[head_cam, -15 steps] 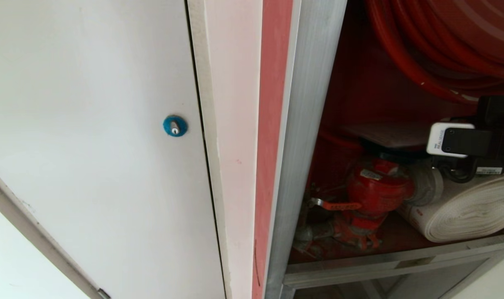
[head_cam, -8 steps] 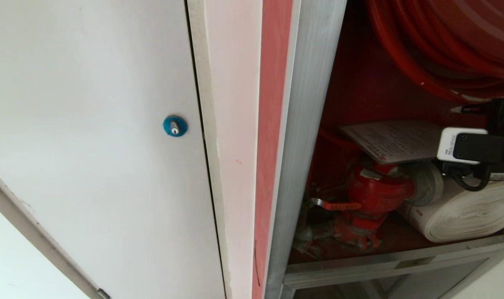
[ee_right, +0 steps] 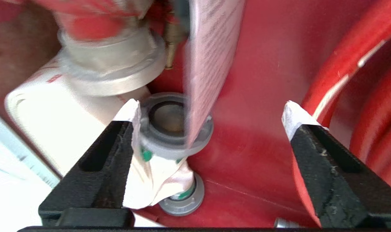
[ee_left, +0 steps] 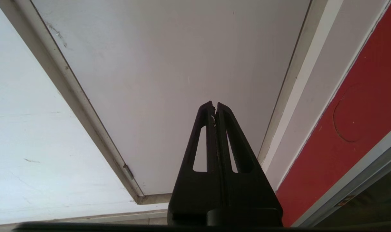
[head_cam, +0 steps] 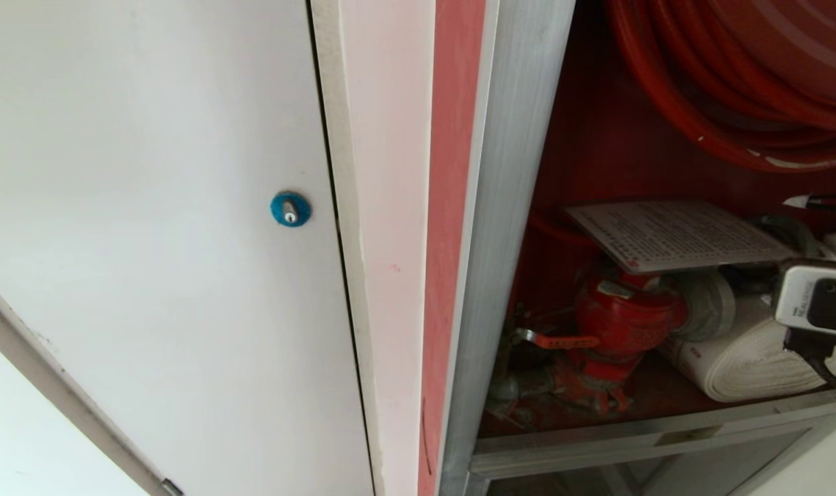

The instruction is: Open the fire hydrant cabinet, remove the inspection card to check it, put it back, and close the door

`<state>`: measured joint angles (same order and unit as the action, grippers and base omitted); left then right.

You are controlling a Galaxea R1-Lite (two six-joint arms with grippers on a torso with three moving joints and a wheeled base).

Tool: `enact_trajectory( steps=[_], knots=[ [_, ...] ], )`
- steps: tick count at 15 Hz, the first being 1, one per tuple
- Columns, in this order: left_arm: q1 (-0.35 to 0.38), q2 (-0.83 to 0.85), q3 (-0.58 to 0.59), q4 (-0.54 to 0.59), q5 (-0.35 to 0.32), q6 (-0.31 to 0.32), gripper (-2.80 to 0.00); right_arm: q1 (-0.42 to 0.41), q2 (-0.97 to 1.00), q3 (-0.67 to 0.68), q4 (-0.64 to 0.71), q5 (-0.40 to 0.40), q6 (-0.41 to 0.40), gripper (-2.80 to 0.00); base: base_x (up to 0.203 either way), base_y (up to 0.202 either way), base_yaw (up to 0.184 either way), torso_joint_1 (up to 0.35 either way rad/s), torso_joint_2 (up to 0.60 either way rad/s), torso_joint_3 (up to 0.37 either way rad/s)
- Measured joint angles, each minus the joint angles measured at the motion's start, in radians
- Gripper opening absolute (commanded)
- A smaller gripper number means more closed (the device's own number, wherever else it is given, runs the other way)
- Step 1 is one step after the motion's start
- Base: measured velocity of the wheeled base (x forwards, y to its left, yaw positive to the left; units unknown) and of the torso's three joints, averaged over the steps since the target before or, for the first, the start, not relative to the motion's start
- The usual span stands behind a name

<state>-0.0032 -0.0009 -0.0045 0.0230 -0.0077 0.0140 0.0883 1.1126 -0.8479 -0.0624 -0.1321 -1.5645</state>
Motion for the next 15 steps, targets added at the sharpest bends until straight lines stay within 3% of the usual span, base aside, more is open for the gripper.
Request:
enact_trajectory(
  steps=[1, 2, 3, 5, 11, 15],
  knots=[
    [0.000, 0.000, 0.000, 0.000, 0.000, 0.000, -2.80, 0.003, -0.026, 0.021, 0.000, 0.001, -0.001, 0.00, 0.000, 0.000, 0.000, 0.000, 0.00, 0.000],
    [0.000, 0.000, 0.000, 0.000, 0.000, 0.000, -2.80, 0.005, -0.058, 0.043, 0.001, 0.003, -0.004, -1.16, 0.000, 0.000, 0.000, 0.000, 0.00, 0.000],
    [0.000, 0.000, 0.000, 0.000, 0.000, 0.000, -2.80, 0.009, -0.089, 0.064, 0.002, 0.006, -0.009, -2.80, 0.000, 0.000, 0.000, 0.000, 0.00, 0.000],
    [0.000, 0.000, 0.000, 0.000, 0.000, -0.001, -2.80, 0.011, -0.149, 0.092, 0.014, 0.017, -0.014, -2.80, 0.000, 0.000, 0.000, 0.000, 0.00, 0.000],
    [0.000, 0.000, 0.000, 0.000, 0.000, 0.000, -2.80, 0.013, -0.348, 0.063, 0.275, 0.024, -0.015, -2.80, 0.000, 0.000, 0.000, 0.000, 0.00, 0.000],
    [0.000, 0.000, 0.000, 0.000, 0.000, -0.001, -2.80, 0.013, -0.457, 0.040, 0.358, 0.027, -0.006, -2.80, 0.000, 0.000, 0.000, 0.000, 0.00, 0.000]
  ],
)
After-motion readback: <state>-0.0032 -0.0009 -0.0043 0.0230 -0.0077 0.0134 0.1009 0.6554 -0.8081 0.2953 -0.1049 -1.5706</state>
